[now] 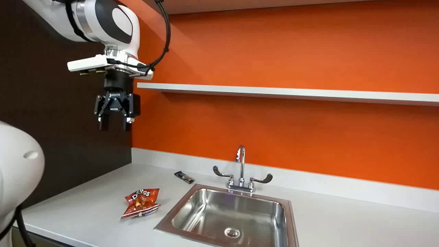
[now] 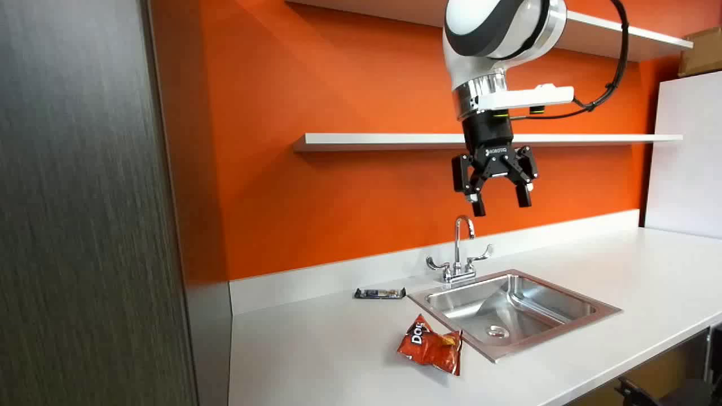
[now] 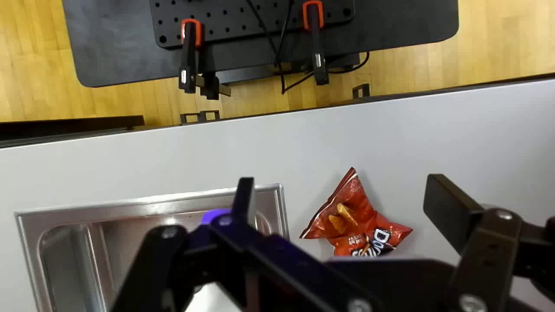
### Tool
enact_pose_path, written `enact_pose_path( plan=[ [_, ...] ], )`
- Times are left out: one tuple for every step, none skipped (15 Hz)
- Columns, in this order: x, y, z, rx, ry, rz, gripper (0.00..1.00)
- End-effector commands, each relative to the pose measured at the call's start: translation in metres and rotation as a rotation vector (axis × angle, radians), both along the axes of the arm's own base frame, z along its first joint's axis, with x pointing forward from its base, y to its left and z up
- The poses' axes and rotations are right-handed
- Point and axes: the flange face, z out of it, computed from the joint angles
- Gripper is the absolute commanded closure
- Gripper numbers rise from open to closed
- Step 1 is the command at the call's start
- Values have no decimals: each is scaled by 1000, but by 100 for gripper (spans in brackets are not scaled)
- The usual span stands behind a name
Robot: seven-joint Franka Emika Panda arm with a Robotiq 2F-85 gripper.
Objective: Put the packet on the shelf
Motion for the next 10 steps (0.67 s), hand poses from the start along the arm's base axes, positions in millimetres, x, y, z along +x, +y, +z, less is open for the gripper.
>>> enact_pose_path(
  plan=[
    [0, 0, 0, 0, 1, 0, 0],
    [0, 0, 0, 0, 1, 0, 0],
    [0, 0, 0, 0, 0, 0, 0],
    [0, 0, 0, 0, 0, 0, 0],
    [2, 2, -1, 4, -4, 10, 0],
    [6, 6, -5, 17, -5, 39, 0],
    [9, 10, -9, 28, -13, 71, 0],
    [13, 14, -14, 39, -23, 101, 0],
    [17, 19, -19, 52, -35, 135, 0],
    [21, 24, -26, 63, -46, 167, 0]
  ],
)
